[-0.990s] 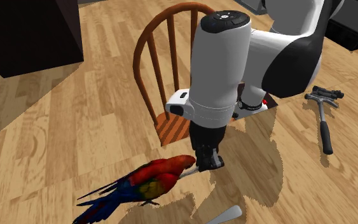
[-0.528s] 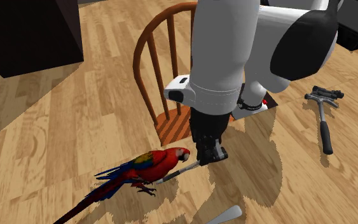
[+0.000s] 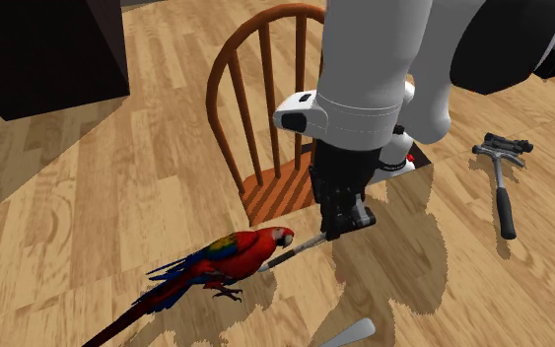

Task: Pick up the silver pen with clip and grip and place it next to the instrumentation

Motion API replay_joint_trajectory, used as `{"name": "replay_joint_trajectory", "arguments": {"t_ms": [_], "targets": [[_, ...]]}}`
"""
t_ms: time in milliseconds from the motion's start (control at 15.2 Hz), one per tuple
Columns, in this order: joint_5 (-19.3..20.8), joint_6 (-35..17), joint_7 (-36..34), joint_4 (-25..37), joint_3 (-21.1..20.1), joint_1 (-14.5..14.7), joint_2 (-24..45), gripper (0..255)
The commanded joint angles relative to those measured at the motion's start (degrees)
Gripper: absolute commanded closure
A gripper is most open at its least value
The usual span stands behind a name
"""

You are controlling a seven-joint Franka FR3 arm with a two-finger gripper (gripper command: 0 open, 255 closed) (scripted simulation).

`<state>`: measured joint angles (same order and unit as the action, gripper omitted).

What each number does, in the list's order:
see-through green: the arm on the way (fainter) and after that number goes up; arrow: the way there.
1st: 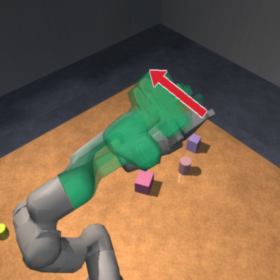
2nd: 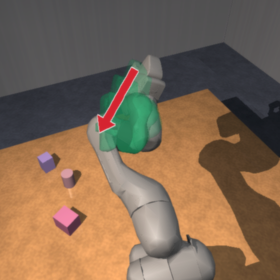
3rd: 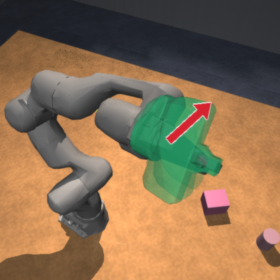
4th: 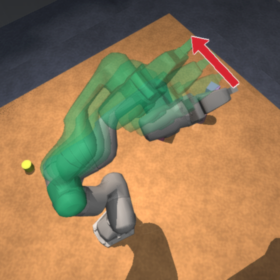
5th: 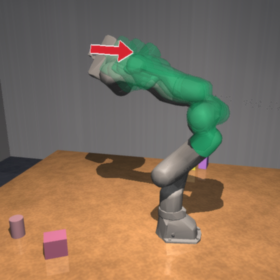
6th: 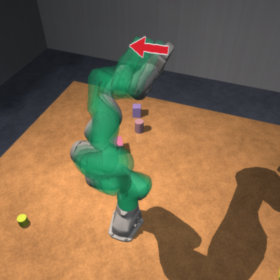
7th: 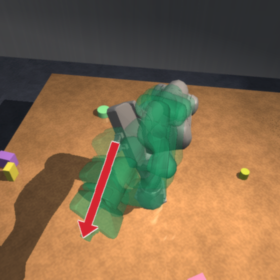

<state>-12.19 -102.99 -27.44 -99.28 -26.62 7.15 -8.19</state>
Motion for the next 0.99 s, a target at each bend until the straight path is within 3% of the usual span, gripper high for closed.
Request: {"name": "replay_joint_trajectory", "arguments": {"t_ms": [0,396,924], "targets": [[-2.20,-0.03,0.87,-4.54,0.63,0.19,-4.82,255],[-7.38,1.74,2.35,-16.45,2.92,2.46,-18.98,255],[-11.44,7.43,1.35,-28.13,5.48,7.08,-36.61,255]]}}
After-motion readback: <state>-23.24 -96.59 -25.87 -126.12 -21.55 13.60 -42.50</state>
